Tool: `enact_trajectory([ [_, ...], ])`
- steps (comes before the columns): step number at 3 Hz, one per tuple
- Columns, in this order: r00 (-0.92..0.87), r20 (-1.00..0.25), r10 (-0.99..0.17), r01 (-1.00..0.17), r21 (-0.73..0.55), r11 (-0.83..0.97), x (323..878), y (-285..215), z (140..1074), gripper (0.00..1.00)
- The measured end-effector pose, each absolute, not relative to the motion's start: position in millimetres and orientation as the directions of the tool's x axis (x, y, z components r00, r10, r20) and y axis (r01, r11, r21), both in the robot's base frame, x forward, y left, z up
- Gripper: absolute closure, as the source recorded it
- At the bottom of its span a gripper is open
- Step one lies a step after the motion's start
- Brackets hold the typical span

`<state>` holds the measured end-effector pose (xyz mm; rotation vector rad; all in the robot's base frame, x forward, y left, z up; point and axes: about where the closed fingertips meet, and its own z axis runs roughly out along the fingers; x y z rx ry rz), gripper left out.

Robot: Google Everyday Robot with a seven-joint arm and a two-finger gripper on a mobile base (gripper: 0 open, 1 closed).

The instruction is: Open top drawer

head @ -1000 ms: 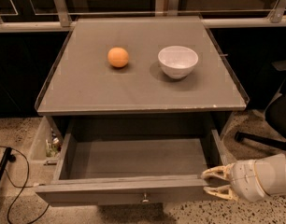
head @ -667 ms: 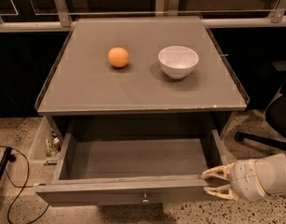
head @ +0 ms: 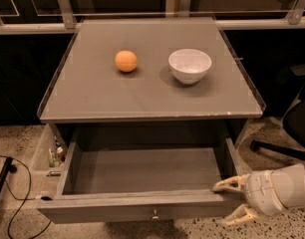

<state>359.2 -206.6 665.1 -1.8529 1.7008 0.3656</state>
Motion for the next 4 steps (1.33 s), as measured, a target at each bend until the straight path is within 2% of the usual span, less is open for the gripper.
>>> enact_trajectory([
  [1,0.129,-0.603,-0.787,-0.977,-0.215,0.004,368,-193,646,0.0],
  [2,0.115,-0.615,-0.78,-0.979,-0.203,0.016,345,-183,630,0.0],
  [3,0.109,-0.616,-0.78,-0.981,-0.192,0.015,339,-183,626,0.19],
  [4,0.109,-0.616,-0.78,-0.981,-0.192,0.015,339,-183,632,0.42],
])
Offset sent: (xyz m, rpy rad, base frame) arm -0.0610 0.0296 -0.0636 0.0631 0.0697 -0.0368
